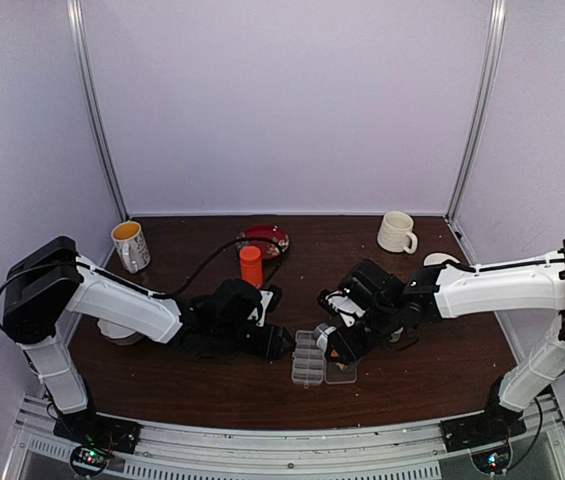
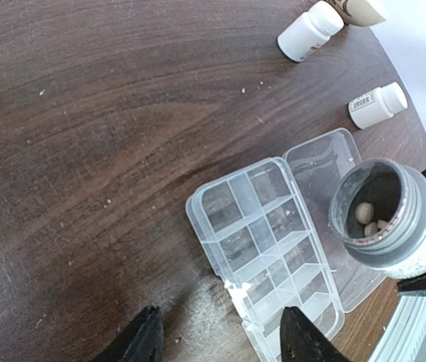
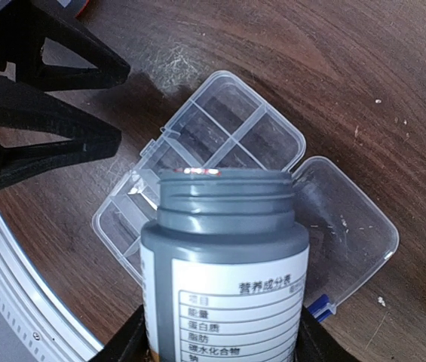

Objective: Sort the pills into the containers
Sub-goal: Pour the pill into the compartment of the pill container.

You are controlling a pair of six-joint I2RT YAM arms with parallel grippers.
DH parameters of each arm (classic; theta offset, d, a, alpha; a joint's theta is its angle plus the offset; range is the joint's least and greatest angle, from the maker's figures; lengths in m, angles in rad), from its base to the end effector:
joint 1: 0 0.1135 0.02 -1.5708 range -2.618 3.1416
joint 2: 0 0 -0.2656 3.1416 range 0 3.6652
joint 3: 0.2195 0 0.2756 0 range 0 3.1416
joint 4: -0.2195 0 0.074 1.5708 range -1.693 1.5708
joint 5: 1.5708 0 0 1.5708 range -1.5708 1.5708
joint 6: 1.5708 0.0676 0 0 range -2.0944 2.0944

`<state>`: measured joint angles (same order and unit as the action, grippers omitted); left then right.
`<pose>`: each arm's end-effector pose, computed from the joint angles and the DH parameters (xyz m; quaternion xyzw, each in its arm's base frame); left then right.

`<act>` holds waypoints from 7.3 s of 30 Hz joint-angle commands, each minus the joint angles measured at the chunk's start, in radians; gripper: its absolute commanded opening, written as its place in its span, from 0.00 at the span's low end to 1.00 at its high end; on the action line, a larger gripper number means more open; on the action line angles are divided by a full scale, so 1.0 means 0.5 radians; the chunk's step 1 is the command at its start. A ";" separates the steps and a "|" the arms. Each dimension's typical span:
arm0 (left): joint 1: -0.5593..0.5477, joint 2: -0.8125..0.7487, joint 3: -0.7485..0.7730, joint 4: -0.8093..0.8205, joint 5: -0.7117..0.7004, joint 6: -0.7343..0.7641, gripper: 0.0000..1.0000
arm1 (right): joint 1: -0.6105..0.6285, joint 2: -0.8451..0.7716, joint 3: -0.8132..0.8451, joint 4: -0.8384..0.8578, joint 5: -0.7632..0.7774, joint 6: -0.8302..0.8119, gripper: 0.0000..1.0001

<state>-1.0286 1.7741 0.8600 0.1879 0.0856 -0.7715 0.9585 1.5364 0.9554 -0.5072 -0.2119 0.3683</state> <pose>0.1968 -0.3380 0.1034 0.1342 0.9015 -0.3450 0.2239 0.1801 0.2812 0.1574 -0.3050 0.9165 0.2272 0.1240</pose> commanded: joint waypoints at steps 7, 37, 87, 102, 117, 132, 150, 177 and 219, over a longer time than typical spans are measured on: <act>-0.002 0.046 0.018 0.171 0.097 0.016 0.60 | -0.040 0.057 0.068 -0.021 -0.095 0.064 0.00; -0.002 0.159 0.151 -0.003 0.137 -0.015 0.42 | -0.052 0.206 0.377 -0.353 -0.024 0.073 0.00; -0.081 -0.071 -0.159 0.336 0.041 -0.031 0.37 | -0.073 0.389 0.607 -0.768 -0.020 -0.035 0.00; -0.079 -0.068 -0.176 0.357 0.035 -0.040 0.37 | -0.075 0.500 0.728 -0.949 0.022 -0.119 0.00; -0.080 -0.073 -0.193 0.384 0.047 -0.037 0.38 | -0.073 0.427 0.754 -0.900 0.016 -0.098 0.00; -0.081 -0.072 -0.202 0.408 0.053 -0.043 0.38 | -0.073 0.557 0.886 -1.043 0.149 -0.162 0.00; -0.078 -0.063 -0.196 0.406 0.049 -0.043 0.38 | -0.061 0.621 0.960 -1.090 0.168 -0.158 0.00; -0.077 -0.057 -0.196 0.411 0.055 -0.046 0.37 | -0.034 0.726 1.087 -1.241 0.172 -0.208 0.00; -0.076 -0.059 -0.203 0.407 0.049 -0.049 0.37 | -0.001 0.684 1.051 -1.105 0.121 -0.196 0.00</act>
<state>-1.0634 1.7573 0.7643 0.3439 0.1127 -0.7887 0.9531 1.9076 1.4998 -1.1072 -0.1543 0.2577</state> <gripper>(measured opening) 0.374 0.529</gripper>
